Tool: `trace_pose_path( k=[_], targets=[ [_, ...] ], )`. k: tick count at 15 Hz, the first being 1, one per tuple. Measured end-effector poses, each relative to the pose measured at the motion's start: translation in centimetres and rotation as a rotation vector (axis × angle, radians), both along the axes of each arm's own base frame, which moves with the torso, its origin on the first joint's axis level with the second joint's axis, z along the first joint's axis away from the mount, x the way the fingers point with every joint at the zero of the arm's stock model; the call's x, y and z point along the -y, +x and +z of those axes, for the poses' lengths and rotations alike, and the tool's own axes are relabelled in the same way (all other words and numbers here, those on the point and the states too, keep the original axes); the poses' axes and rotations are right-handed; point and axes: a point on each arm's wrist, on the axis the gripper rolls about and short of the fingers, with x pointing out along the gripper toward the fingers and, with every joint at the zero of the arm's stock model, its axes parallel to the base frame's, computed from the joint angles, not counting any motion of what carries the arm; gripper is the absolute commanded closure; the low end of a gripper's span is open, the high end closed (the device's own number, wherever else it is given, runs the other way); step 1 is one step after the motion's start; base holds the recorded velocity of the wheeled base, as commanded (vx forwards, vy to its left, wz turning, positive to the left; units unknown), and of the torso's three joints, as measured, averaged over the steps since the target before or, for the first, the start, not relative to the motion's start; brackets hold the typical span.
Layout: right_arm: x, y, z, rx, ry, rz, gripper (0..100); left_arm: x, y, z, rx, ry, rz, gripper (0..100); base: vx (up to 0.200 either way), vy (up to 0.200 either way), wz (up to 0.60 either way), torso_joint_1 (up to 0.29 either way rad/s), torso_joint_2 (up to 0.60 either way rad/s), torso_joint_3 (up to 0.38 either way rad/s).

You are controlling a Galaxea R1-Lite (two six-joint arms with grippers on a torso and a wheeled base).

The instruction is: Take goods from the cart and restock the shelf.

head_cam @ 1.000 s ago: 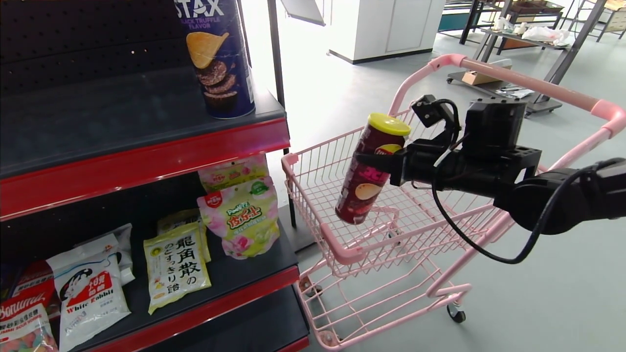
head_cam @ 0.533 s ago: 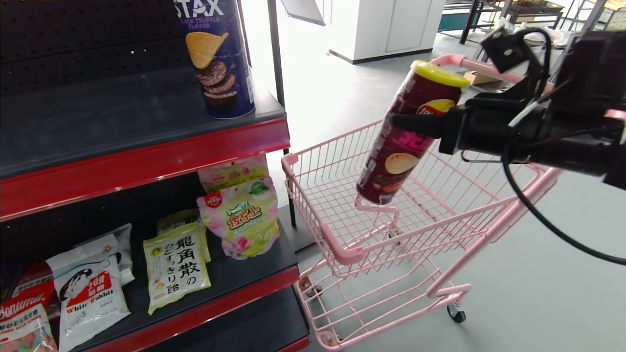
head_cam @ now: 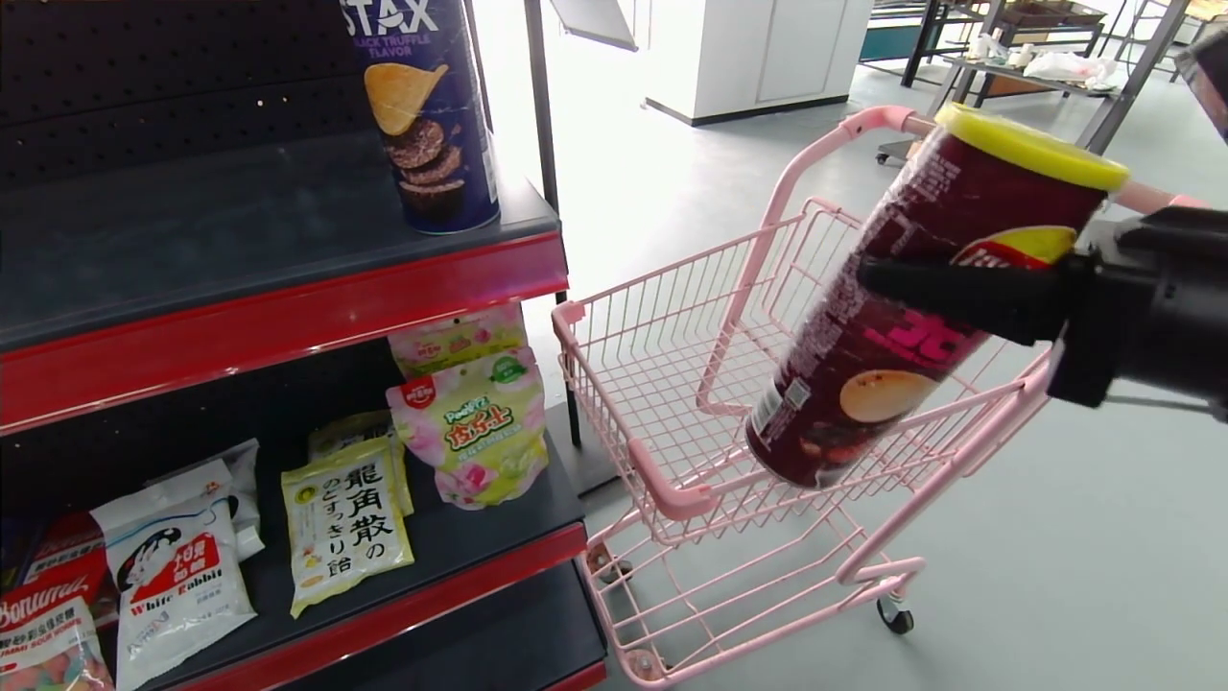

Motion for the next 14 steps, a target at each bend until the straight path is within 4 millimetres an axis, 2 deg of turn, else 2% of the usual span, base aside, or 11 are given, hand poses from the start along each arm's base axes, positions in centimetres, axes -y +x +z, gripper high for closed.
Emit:
trace_pose_path(
  k=[2,4,10,14],
  targets=[
    [0.2,-0.9,-0.6,-0.011,-0.006,0.028,100,0.0,0.0,0.0,0.000,0.000,0.000,0,0.000,0.000,0.00,0.000,0.00,0.000],
    [0.1,-1.1,-1.0,-0.018,-0.015,0.040,100,0.0,0.0,0.0,0.000,0.000,0.000,0,0.000,0.000,0.00,0.000,0.00,0.000],
    [-1.1,0.6,-1.9,-0.028,-0.058,0.056,100,0.0,0.0,0.0,0.001,0.001,0.000,0,0.000,0.000,0.00,0.000,0.00,0.000],
    [-1.3,0.9,-2.1,-0.038,-0.061,0.058,100,0.0,0.0,0.0,0.000,0.001,0.000,0,0.000,0.000,0.00,0.000,0.00,0.000]
  ],
)
